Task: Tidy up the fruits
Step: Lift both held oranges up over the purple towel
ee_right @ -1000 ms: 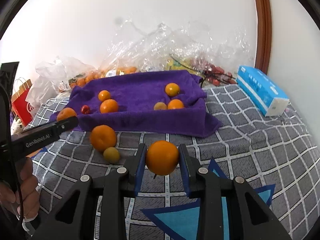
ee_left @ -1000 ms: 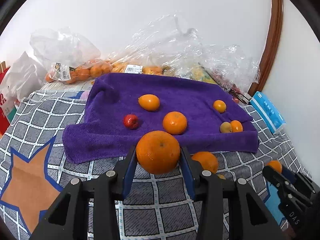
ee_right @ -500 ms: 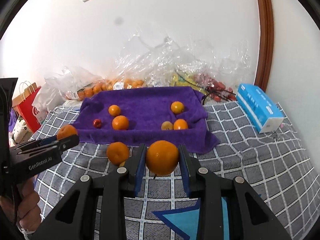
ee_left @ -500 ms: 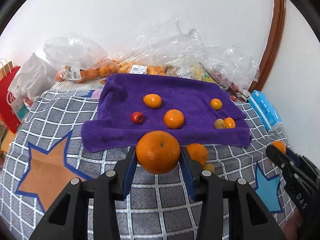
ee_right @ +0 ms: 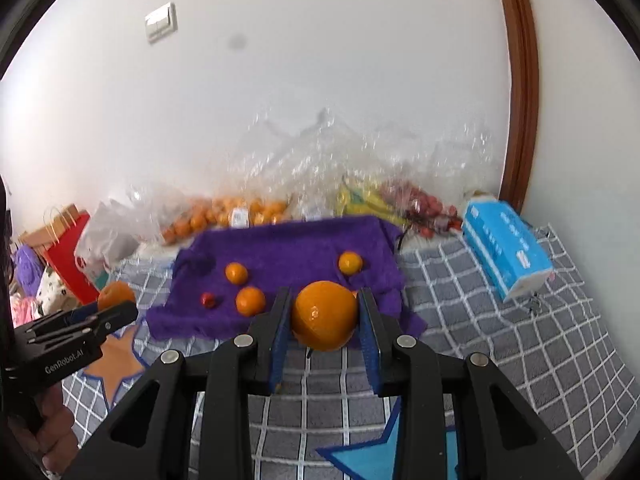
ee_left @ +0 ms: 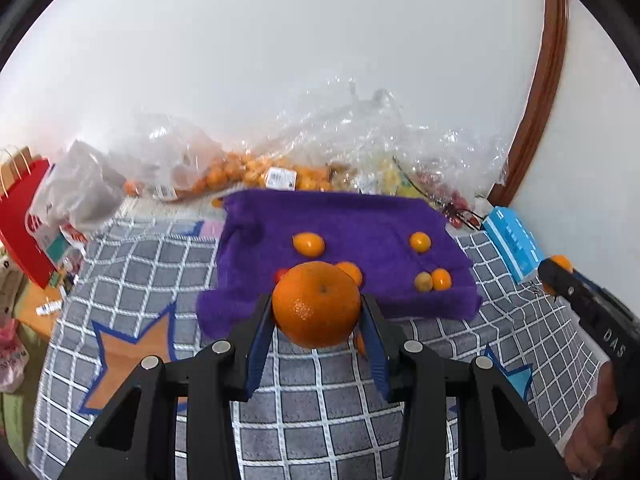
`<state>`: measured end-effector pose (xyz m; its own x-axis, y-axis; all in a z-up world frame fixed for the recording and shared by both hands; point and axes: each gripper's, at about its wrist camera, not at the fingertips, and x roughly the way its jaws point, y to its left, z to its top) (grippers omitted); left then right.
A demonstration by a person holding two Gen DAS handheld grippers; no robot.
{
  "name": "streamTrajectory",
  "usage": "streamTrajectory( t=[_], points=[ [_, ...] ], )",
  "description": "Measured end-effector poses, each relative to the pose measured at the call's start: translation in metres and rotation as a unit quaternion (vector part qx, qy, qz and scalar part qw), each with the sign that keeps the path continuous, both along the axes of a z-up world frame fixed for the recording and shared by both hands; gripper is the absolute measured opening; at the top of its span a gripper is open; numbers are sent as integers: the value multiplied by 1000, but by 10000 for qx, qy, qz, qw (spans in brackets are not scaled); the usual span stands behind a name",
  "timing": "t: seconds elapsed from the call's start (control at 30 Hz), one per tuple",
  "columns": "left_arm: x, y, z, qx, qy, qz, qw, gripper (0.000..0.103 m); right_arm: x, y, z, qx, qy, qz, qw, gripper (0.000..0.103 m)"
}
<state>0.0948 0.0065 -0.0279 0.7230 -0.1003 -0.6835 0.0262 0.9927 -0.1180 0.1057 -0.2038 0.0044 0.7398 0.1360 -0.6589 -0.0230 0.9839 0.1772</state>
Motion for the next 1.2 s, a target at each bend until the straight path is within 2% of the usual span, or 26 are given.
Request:
streamTrajectory(
  t=[0.43, 0.67, 0.93, 1.2],
  points=[
    [22, -8, 9, -60, -106, -110, 9999, 41, 31, 6, 1, -93, -92, 92, 9999, 32],
    [38, -6, 7, 125, -132, -119, 9998, 41, 53, 7, -8, -25, -74, 79, 9999, 32],
    [61, 7, -2, 164, -57, 87, 9998, 41, 83, 8, -30, -50, 47, 139, 9999, 32],
    [99, 17, -23, 127, 185, 231, 9995, 41, 113, 8, -60, 22, 180, 141, 9997, 32]
  ],
)
